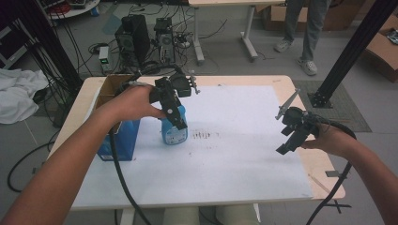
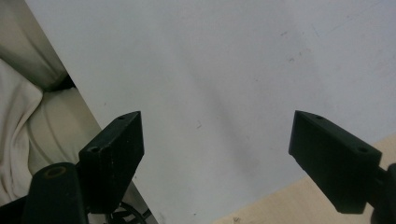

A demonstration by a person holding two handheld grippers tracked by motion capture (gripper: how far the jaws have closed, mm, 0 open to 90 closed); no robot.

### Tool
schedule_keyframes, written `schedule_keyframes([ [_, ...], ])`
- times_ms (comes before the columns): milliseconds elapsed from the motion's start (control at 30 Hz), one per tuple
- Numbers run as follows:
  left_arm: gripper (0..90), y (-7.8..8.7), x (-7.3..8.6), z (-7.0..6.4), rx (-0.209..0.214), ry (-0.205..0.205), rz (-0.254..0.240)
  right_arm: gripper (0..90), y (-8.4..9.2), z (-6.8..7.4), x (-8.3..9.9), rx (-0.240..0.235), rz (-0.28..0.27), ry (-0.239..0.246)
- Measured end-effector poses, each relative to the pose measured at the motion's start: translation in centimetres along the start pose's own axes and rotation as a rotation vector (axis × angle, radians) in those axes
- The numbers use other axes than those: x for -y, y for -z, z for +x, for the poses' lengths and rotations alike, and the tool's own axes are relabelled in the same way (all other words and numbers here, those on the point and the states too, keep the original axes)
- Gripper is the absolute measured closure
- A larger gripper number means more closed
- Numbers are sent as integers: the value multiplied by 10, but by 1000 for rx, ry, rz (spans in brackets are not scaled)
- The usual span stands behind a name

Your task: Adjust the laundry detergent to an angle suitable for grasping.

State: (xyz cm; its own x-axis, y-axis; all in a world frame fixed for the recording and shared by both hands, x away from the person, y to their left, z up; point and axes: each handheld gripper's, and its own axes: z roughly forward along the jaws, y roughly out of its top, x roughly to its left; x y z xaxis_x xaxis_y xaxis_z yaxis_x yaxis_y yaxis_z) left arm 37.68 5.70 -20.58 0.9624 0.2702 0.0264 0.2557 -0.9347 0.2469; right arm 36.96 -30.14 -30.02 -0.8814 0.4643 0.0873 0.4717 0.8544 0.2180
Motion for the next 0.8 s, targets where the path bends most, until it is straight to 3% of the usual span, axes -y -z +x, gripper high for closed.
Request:
schedule_keyframes([
  [800,192,3,3,-1,-9,7,-6,180,1,-2,-3,6,-8,12],
])
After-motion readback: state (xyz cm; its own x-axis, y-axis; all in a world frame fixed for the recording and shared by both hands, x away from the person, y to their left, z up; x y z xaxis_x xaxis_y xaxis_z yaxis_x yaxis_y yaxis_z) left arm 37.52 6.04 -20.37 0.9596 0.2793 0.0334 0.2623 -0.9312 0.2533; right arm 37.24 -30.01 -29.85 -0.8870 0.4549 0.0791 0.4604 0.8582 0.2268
